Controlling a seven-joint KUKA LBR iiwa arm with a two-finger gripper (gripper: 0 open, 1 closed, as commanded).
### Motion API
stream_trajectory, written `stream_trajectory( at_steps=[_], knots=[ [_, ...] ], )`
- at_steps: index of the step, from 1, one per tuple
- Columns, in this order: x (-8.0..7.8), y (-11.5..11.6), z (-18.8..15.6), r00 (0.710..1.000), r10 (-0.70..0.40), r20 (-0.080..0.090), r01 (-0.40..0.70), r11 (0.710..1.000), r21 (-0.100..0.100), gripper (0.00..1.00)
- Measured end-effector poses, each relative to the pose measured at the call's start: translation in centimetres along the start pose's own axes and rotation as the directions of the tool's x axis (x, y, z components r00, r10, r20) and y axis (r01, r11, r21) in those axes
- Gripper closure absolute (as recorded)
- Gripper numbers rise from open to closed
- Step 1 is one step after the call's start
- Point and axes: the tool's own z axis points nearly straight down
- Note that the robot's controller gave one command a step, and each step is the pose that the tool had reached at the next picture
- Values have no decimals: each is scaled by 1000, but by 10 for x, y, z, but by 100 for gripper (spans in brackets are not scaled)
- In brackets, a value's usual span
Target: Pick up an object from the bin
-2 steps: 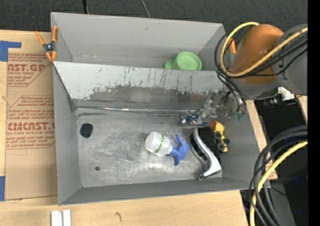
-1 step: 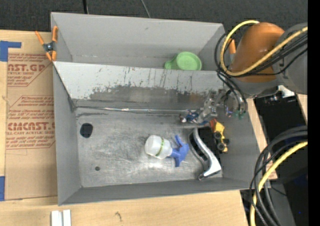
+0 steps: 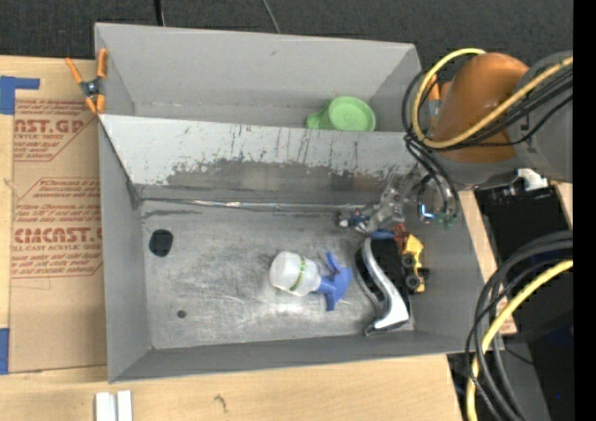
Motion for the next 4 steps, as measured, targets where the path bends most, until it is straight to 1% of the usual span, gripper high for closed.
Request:
stream_trajectory(
  at_steps=[1, 2, 3, 4],
  knots=[
    [-1, 9, 4, 1000, -14, -16, 14, 1000, 5, 0],
    [-1, 9, 4, 1000, -13, -17, 13, 1000, 6, 0],
    [-3, 25, 61, 998, 53, -18, -53, 999, 5, 100],
    [-3, 25, 61, 998, 53, -18, -53, 999, 5, 100]
  ],
)
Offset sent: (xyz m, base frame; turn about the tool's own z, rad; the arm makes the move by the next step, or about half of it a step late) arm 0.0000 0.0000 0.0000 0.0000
